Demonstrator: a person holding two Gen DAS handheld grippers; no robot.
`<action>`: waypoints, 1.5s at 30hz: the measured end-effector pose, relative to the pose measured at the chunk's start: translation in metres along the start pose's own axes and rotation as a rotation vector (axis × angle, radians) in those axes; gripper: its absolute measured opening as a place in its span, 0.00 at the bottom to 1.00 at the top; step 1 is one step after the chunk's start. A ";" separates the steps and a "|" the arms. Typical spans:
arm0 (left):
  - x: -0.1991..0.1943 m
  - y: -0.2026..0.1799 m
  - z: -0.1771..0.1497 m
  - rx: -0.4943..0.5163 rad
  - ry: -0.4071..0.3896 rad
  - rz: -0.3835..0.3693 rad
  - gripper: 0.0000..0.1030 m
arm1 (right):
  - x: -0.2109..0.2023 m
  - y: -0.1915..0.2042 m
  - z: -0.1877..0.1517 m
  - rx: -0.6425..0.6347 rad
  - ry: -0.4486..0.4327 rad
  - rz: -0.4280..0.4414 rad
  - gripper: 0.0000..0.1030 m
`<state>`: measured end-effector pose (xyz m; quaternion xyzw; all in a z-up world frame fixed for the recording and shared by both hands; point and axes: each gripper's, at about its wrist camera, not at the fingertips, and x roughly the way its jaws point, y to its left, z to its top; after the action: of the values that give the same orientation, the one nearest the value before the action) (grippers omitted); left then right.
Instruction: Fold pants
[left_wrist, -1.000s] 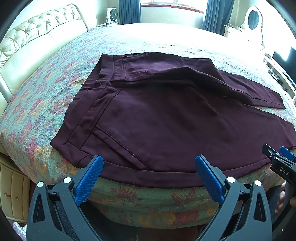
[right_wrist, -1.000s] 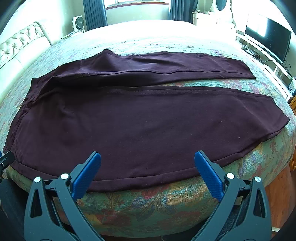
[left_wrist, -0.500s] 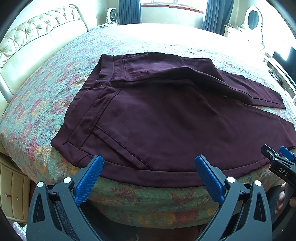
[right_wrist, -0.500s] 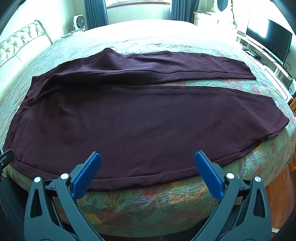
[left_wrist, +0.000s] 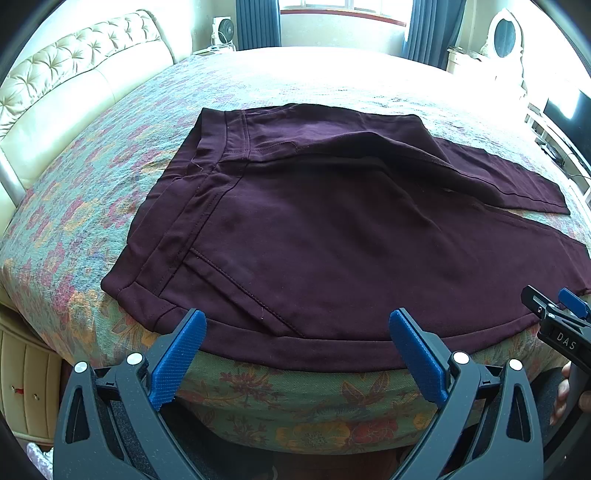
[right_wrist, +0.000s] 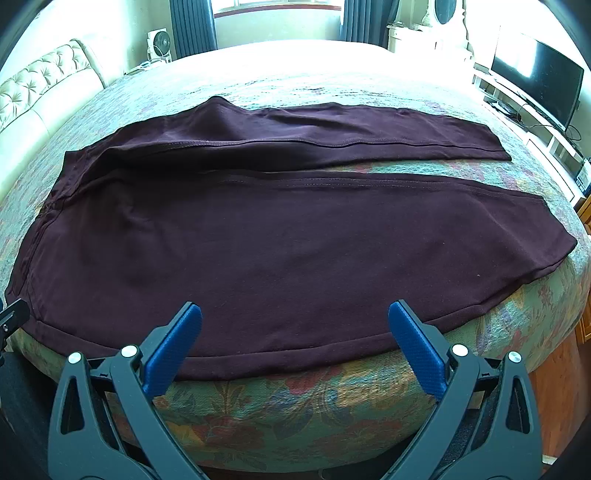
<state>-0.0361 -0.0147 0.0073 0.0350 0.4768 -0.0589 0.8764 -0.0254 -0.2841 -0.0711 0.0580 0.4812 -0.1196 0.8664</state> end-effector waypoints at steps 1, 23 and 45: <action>0.000 0.000 0.000 0.001 0.000 0.002 0.96 | 0.000 0.000 0.000 -0.001 0.000 -0.001 0.98; 0.001 -0.002 -0.003 0.005 0.005 0.003 0.96 | 0.001 0.002 -0.001 -0.006 0.004 0.000 0.98; 0.024 0.022 0.023 0.016 0.010 -0.025 0.96 | 0.006 -0.004 0.031 -0.045 0.009 0.174 0.98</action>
<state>-0.0012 0.0031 -0.0005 0.0363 0.4811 -0.0737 0.8728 0.0022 -0.2951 -0.0595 0.0807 0.4809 -0.0325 0.8725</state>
